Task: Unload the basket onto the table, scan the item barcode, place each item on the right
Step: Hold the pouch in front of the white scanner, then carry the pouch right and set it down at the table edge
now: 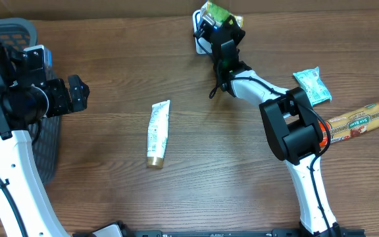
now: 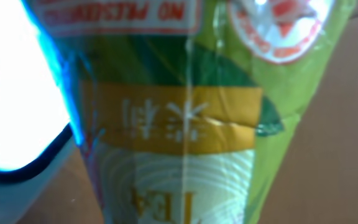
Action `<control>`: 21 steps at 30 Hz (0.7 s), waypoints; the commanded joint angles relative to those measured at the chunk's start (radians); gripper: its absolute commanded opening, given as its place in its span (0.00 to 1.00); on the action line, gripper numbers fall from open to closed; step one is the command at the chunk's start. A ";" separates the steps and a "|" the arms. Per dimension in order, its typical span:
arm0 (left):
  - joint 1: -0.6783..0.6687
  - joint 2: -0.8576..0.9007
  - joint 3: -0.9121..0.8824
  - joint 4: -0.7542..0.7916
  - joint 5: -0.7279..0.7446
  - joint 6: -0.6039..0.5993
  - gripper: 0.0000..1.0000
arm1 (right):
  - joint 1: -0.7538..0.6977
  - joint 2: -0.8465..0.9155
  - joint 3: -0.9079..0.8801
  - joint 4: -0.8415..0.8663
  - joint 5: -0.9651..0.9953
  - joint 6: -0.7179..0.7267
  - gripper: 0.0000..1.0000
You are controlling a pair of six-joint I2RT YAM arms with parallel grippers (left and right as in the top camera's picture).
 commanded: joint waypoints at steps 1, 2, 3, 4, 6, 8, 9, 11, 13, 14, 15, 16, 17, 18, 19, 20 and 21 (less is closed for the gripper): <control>0.003 0.003 0.014 0.000 0.015 0.015 1.00 | 0.005 -0.125 0.029 -0.068 0.018 0.139 0.04; 0.003 0.003 0.014 0.000 0.015 0.015 1.00 | 0.005 -0.154 0.029 -0.111 0.018 0.178 0.04; 0.003 0.003 0.014 0.000 0.015 0.015 1.00 | 0.005 -0.185 0.029 -0.164 0.011 0.220 0.04; 0.003 0.003 0.014 0.000 0.015 0.015 0.99 | 0.005 -0.213 0.029 -0.220 -0.003 0.259 0.04; 0.003 0.003 0.014 0.000 0.015 0.015 1.00 | 0.008 -0.288 0.029 -0.391 -0.072 0.374 0.04; 0.003 0.003 0.014 0.000 0.015 0.015 1.00 | 0.007 -0.371 0.029 -0.579 -0.204 0.533 0.04; 0.003 0.003 0.014 0.000 0.015 0.015 1.00 | 0.005 -0.406 0.029 -0.650 -0.269 0.604 0.04; 0.003 0.003 0.014 0.000 0.015 0.015 1.00 | -0.008 -0.480 0.029 -0.800 -0.424 0.783 0.04; 0.003 0.003 0.014 0.000 0.015 0.015 0.99 | -0.031 -0.548 0.029 -0.944 -0.597 0.969 0.04; 0.003 0.003 0.014 0.000 0.015 0.015 1.00 | -0.048 -0.581 0.029 -1.021 -0.682 1.052 0.04; 0.003 0.003 0.014 0.000 0.015 0.015 0.99 | -0.067 -0.606 0.029 -1.096 -0.755 1.119 0.04; 0.003 0.003 0.014 0.000 0.015 0.015 1.00 | -0.088 -0.627 0.029 -1.168 -0.811 1.176 0.04; 0.003 0.003 0.014 0.000 0.015 0.015 1.00 | -0.112 -0.641 0.029 -1.236 -0.848 1.227 0.04; 0.003 0.003 0.014 0.000 0.015 0.015 1.00 | -0.135 -0.649 0.029 -1.292 -0.864 1.276 0.04; 0.003 0.003 0.014 0.000 0.015 0.015 1.00 | -0.164 -0.651 0.029 -1.354 -0.863 1.343 0.04; 0.003 0.003 0.014 0.000 0.015 0.015 1.00 | -0.196 -0.651 0.029 -1.412 -0.858 1.409 0.04; 0.003 0.003 0.014 0.000 0.015 0.015 1.00 | -0.230 -0.649 0.024 -1.460 -0.844 1.464 0.04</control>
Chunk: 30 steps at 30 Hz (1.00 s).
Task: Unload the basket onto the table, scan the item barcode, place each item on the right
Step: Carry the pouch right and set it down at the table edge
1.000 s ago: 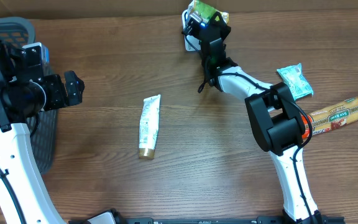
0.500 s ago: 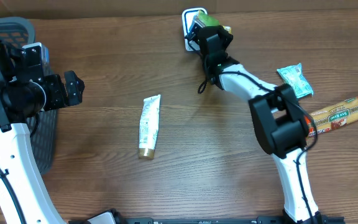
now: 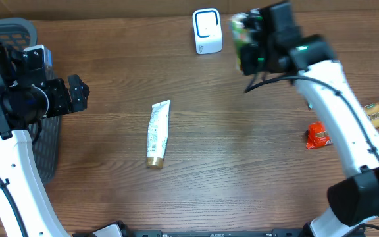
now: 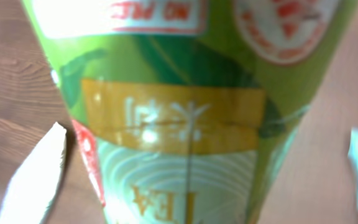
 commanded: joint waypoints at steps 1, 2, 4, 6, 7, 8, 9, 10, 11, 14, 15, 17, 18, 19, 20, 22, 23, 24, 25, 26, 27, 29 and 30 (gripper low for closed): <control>0.003 0.003 0.014 0.000 0.015 0.015 1.00 | -0.117 0.014 -0.009 -0.083 -0.058 0.338 0.04; 0.003 0.003 0.014 0.000 0.015 0.015 1.00 | -0.155 0.014 -0.032 -0.101 -0.023 0.390 0.04; 0.003 0.003 0.014 0.000 0.015 0.015 0.99 | -0.209 0.014 -0.074 -0.101 0.020 0.458 0.04; 0.003 0.003 0.014 0.000 0.015 0.015 1.00 | -0.261 0.014 -0.135 -0.072 0.083 0.533 0.04; 0.003 0.003 0.014 0.000 0.015 0.015 1.00 | -0.280 0.014 -0.168 -0.053 0.114 0.568 0.04; 0.003 0.003 0.014 0.000 0.014 0.015 1.00 | -0.303 0.014 -0.209 -0.019 0.150 0.601 0.04; 0.003 0.003 0.014 0.000 0.015 0.015 1.00 | -0.320 0.014 -0.249 0.024 0.167 0.605 0.04; 0.003 0.003 0.014 0.000 0.015 0.015 1.00 | -0.334 0.014 -0.285 0.067 0.180 0.604 0.04; 0.003 0.003 0.014 0.000 0.015 0.015 1.00 | -0.349 0.014 -0.328 0.118 0.192 0.602 0.04; 0.003 0.003 0.014 0.000 0.015 0.015 1.00 | -0.370 0.014 -0.431 0.229 0.220 0.602 0.04; 0.003 0.003 0.014 0.000 0.015 0.015 1.00 | -0.376 0.014 -0.476 0.267 0.228 0.602 0.04; 0.003 0.003 0.014 0.000 0.015 0.015 1.00 | -0.378 0.014 -0.513 0.288 0.228 0.602 0.04; 0.003 0.003 0.014 0.000 0.015 0.015 1.00 | -0.378 0.014 -0.521 0.288 0.229 0.601 0.04; 0.003 0.003 0.014 0.000 0.015 0.015 1.00 | -0.378 0.014 -0.525 0.282 0.237 0.599 0.04; 0.003 0.003 0.014 0.000 0.014 0.015 1.00 | -0.378 0.014 -0.526 0.276 0.242 0.597 0.07; 0.003 0.003 0.014 0.000 0.015 0.015 1.00 | -0.378 0.013 -0.525 0.270 0.242 0.564 0.11; 0.003 0.003 0.014 0.000 0.015 0.015 0.99 | -0.378 0.013 -0.525 0.264 0.242 0.537 0.15; 0.003 0.003 0.014 0.000 0.015 0.015 1.00 | -0.378 0.013 -0.525 0.256 0.242 0.517 0.21; 0.003 0.003 0.014 0.000 0.015 0.015 0.99 | -0.378 0.013 -0.524 0.245 0.243 0.502 0.26; 0.003 0.003 0.014 0.000 0.015 0.015 0.99 | -0.378 0.013 -0.524 0.234 0.242 0.487 0.33; 0.003 0.003 0.014 0.000 0.015 0.015 0.99 | -0.378 0.013 -0.523 0.219 0.243 0.484 0.37; 0.003 0.003 0.014 0.000 0.015 0.015 0.99 | -0.378 0.012 -0.513 0.187 0.243 0.470 0.48; 0.003 0.003 0.014 0.000 0.015 0.015 0.99 | -0.378 0.012 -0.502 0.167 0.243 0.458 0.51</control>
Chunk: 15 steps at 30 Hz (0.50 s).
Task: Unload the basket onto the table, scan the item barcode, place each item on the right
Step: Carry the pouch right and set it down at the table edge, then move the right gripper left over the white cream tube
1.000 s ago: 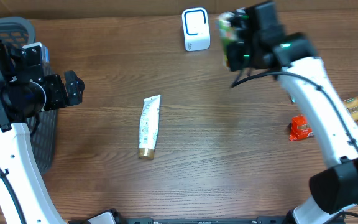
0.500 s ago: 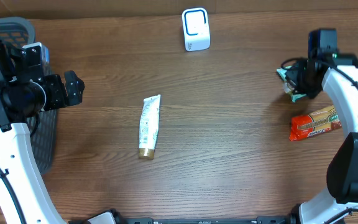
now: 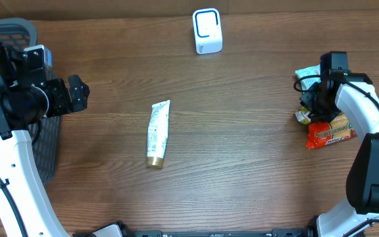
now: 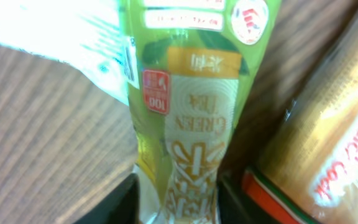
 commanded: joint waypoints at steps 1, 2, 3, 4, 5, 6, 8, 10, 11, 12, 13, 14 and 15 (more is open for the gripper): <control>0.003 0.002 0.014 0.001 0.015 0.015 0.99 | -0.002 -0.018 0.048 -0.043 0.018 -0.048 0.55; 0.003 0.002 0.014 0.001 0.015 0.015 1.00 | -0.002 -0.019 0.066 -0.068 0.019 -0.048 0.58; 0.003 0.002 0.014 0.001 0.015 0.015 1.00 | -0.002 -0.022 0.084 -0.092 0.019 -0.048 0.60; 0.003 0.002 0.014 0.001 0.015 0.015 1.00 | -0.002 -0.027 0.104 -0.114 0.019 -0.048 0.61; 0.003 0.002 0.014 0.001 0.015 0.015 0.99 | -0.002 -0.033 0.122 -0.132 0.019 -0.048 0.61; 0.003 0.002 0.014 0.001 0.015 0.015 0.99 | -0.002 -0.040 0.141 -0.152 0.018 -0.048 0.62; 0.003 0.002 0.014 0.001 0.015 0.015 1.00 | 0.000 -0.059 0.189 -0.199 0.018 -0.049 0.63; 0.003 0.002 0.014 0.001 0.015 0.015 1.00 | 0.004 -0.077 0.235 -0.246 0.010 -0.072 0.65; 0.003 0.002 0.014 0.001 0.015 0.015 1.00 | 0.008 -0.087 0.257 -0.263 -0.011 -0.108 0.66; 0.003 0.002 0.014 0.001 0.014 0.015 0.99 | 0.013 -0.096 0.276 -0.272 -0.046 -0.145 0.69; 0.003 0.002 0.014 0.001 0.015 0.015 1.00 | 0.019 -0.103 0.293 -0.278 -0.096 -0.179 0.73; 0.003 0.002 0.014 0.001 0.015 0.015 1.00 | 0.027 -0.110 0.307 -0.282 -0.161 -0.209 0.77; 0.003 0.002 0.014 0.001 0.015 0.015 1.00 | 0.037 -0.114 0.317 -0.282 -0.226 -0.237 0.80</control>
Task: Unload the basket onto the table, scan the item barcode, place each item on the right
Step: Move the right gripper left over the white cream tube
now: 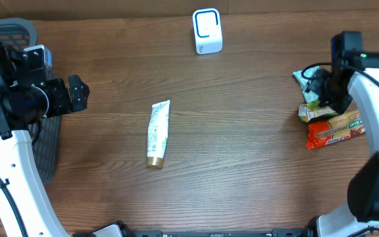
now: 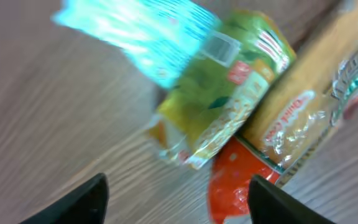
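The green tea packet (image 1: 308, 113) (image 2: 222, 106) lies flat on the table at the right, its end against a long cookie pack (image 1: 334, 128) (image 2: 303, 118). My right gripper (image 1: 321, 92) (image 2: 179, 199) hovers just above it, open, fingers wide apart with nothing between them. The white scanner (image 1: 207, 31) stands at the back centre. My left gripper (image 1: 77, 94) hangs at the far left, its fingers apart and empty.
A teal packet (image 1: 306, 79) (image 2: 142, 37) lies just behind the green one. A white toothpaste tube (image 1: 158, 133) lies mid-table. A grey basket (image 1: 8, 29) sits at the back left corner, behind the left arm.
My right gripper's fingers flanked the green tea packet closely at the right-hand pile. Now they stand wide apart and farther back, and the packet lies free on the table.
My right gripper held the green tea packet up against the scanner at the back. Then it held the packet to the right of the scanner. Then the packet was down beside the cookie pack at the right, and now it lies there released.
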Action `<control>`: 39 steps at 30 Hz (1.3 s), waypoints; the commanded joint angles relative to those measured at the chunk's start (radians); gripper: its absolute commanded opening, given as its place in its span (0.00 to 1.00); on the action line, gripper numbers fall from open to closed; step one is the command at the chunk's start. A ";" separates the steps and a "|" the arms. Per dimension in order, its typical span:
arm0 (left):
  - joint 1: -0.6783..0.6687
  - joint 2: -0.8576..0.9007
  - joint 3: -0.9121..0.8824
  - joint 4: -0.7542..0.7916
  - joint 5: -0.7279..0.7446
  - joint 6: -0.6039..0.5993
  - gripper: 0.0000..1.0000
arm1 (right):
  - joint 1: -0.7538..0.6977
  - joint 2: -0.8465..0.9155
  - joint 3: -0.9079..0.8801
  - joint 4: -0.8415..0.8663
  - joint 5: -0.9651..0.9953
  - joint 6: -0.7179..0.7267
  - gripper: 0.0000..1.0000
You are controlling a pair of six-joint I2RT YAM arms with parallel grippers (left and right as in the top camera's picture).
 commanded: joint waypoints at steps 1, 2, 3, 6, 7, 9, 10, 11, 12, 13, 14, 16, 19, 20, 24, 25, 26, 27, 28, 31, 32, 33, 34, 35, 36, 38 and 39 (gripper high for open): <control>0.003 0.002 0.014 0.000 0.015 0.015 1.00 | 0.042 -0.055 0.065 0.003 -0.238 -0.148 0.80; 0.003 0.002 0.014 0.000 0.015 0.015 1.00 | 0.062 -0.055 0.069 0.012 -0.314 -0.178 0.80; 0.003 0.002 0.014 0.000 0.014 0.015 1.00 | 0.086 -0.054 0.069 0.023 -0.374 -0.192 0.80; 0.003 0.002 0.014 0.000 0.015 0.015 0.99 | 0.183 -0.049 0.067 0.050 -0.424 -0.191 0.79; 0.003 0.002 0.014 0.000 0.015 0.015 1.00 | 0.219 -0.046 0.067 0.061 -0.423 -0.191 0.79; 0.003 0.002 0.014 0.000 0.015 0.015 0.99 | 0.315 -0.034 0.067 0.101 -0.423 -0.182 0.80; 0.003 0.002 0.014 0.000 0.014 0.015 0.99 | 0.354 -0.028 0.067 0.121 -0.420 -0.175 0.80; 0.003 0.002 0.014 0.000 0.015 0.015 0.99 | 0.396 -0.017 0.067 0.146 -0.411 -0.164 0.81; 0.003 0.002 0.014 0.000 0.015 0.015 1.00 | 0.442 -0.004 0.067 0.174 -0.396 -0.140 0.82; 0.003 0.002 0.014 0.000 0.015 0.015 1.00 | 0.499 0.019 0.067 0.212 -0.377 -0.117 0.83; 0.003 0.002 0.014 0.000 0.015 0.015 0.99 | 0.529 0.034 0.067 0.236 -0.372 -0.108 0.83; 0.003 0.002 0.014 0.000 0.015 0.015 1.00 | 0.587 0.070 0.067 0.287 -0.356 -0.079 0.83; 0.003 0.002 0.014 0.000 0.015 0.015 1.00 | 0.665 0.139 0.067 0.384 -0.352 -0.074 0.83; 0.003 0.002 0.014 0.000 0.015 0.015 1.00 | 0.685 0.159 0.067 0.409 -0.351 -0.074 0.83; 0.003 0.002 0.014 0.000 0.014 0.015 0.99 | 0.749 0.245 0.067 0.492 -0.351 -0.077 0.84; 0.003 0.002 0.014 0.000 0.015 0.015 1.00 | 0.758 0.266 0.067 0.509 -0.351 -0.078 0.85; 0.003 0.002 0.014 0.000 0.015 0.015 1.00 | 0.763 0.285 0.067 0.524 -0.352 -0.078 0.86; 0.003 0.002 0.014 0.000 0.014 0.015 0.99 | 0.766 0.298 0.067 0.536 -0.352 -0.078 0.87; 0.003 0.002 0.014 0.000 0.015 0.015 0.99 | 0.766 0.313 0.067 0.549 -0.352 -0.078 0.87; 0.003 0.002 0.014 0.000 0.015 0.015 0.99 | 0.766 0.341 0.067 0.582 -0.352 -0.078 0.87; 0.003 0.002 0.014 0.000 0.015 0.015 1.00 | 0.767 0.346 0.067 0.595 -0.352 -0.078 0.87; 0.003 0.002 0.014 0.000 0.015 0.015 1.00 | 0.769 0.354 0.067 0.610 -0.351 -0.078 0.87; 0.003 0.002 0.014 0.000 0.015 0.015 1.00 | 0.771 0.359 0.067 0.624 -0.351 -0.078 0.87; 0.003 0.002 0.014 0.000 0.015 0.015 1.00 | 0.775 0.367 0.067 0.640 -0.349 -0.078 0.86; 0.003 0.002 0.014 0.000 0.015 0.015 0.99 | 0.783 0.377 0.067 0.663 -0.338 -0.078 0.85; 0.003 0.002 0.014 0.000 0.015 0.015 1.00 | 0.795 0.393 0.067 0.687 -0.320 -0.078 0.84; 0.003 0.002 0.014 0.000 0.015 0.015 0.99 | 0.801 0.402 0.067 0.698 -0.313 -0.078 0.84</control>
